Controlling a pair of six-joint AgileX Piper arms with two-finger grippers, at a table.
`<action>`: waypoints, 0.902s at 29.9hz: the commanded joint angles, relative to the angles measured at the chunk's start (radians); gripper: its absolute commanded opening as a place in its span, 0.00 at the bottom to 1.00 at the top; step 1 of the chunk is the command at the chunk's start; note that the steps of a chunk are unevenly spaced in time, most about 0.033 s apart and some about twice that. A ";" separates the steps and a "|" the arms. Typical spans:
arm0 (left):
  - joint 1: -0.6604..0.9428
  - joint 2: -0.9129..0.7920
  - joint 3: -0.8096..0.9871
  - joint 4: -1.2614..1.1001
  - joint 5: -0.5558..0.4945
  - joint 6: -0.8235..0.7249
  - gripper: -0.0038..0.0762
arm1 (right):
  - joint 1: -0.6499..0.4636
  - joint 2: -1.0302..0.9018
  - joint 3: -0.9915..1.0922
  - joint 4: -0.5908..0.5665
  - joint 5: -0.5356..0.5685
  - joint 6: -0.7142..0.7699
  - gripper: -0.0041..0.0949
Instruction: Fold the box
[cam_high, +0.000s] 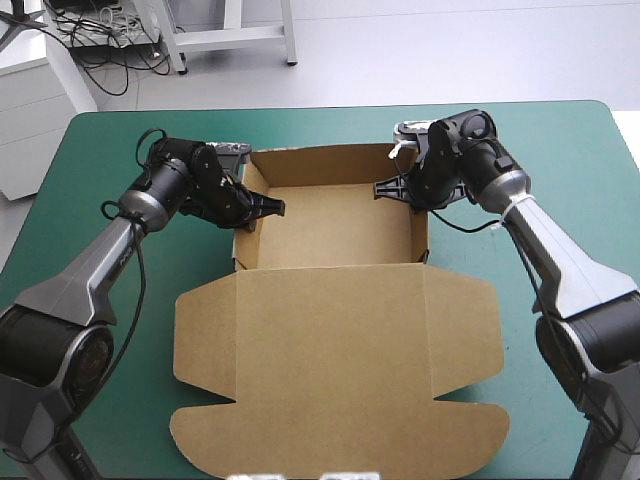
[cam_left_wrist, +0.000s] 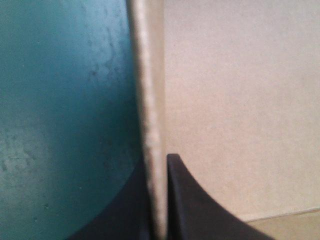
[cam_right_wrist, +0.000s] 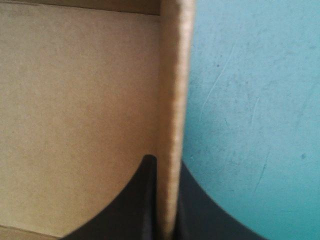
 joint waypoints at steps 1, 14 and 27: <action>-0.002 -0.005 -0.035 0.046 0.023 0.004 0.04 | -0.001 0.006 -0.026 0.001 0.016 0.001 0.03; -0.004 0.044 -0.035 0.091 -0.017 0.055 0.04 | -0.001 0.068 -0.026 0.024 0.055 -0.015 0.10; -0.003 0.060 -0.100 -0.001 0.023 0.154 0.62 | -0.001 0.068 -0.026 0.001 0.055 0.000 0.65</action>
